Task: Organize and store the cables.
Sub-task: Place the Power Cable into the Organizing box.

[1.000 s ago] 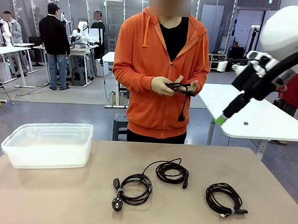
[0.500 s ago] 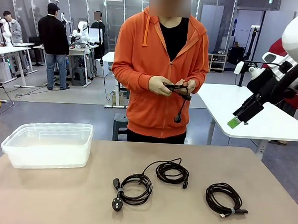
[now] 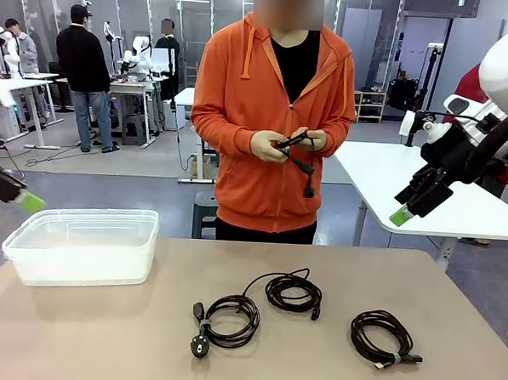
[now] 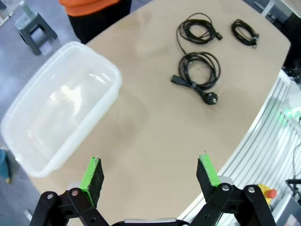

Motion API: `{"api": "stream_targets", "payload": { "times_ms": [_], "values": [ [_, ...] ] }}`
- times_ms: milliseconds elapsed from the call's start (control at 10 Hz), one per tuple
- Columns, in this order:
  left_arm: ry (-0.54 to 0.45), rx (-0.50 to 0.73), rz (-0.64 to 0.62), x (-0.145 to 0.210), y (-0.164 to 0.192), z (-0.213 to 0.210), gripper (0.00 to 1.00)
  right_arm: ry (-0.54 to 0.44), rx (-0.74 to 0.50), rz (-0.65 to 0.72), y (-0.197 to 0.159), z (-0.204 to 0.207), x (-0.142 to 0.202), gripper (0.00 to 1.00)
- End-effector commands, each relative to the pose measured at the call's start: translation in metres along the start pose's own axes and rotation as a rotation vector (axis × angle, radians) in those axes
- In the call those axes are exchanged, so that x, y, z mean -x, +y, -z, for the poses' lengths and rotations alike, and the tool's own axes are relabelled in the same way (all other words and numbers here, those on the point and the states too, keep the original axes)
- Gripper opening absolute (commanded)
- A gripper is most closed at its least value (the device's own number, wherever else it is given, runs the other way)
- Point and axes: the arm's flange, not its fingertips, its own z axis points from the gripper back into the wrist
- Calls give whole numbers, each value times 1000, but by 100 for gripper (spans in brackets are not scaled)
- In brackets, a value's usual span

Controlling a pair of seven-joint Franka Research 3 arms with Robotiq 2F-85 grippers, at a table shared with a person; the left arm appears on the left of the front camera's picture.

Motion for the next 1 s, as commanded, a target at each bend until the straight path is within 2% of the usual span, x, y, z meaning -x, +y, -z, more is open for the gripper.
{"api": "stream_targets", "payload": {
  "times_ms": [0, 300, 600, 900],
  "values": [
    [51, 61, -109, -24, -11, 23, 100, -135, 38, -48, 12, -8, 14, 100],
    [164, 52, -172, -42, -51, 58, 100, -172, 41, -49, 19, -7, 7, 100],
    [211, 68, -177, -63, -93, 80, 100, -149, 30, -25, 18, -6, 5, 100],
    [204, 26, -161, -61, -118, 111, 100, -139, 27, -18, 17, -11, 3, 100]
  ]
}}
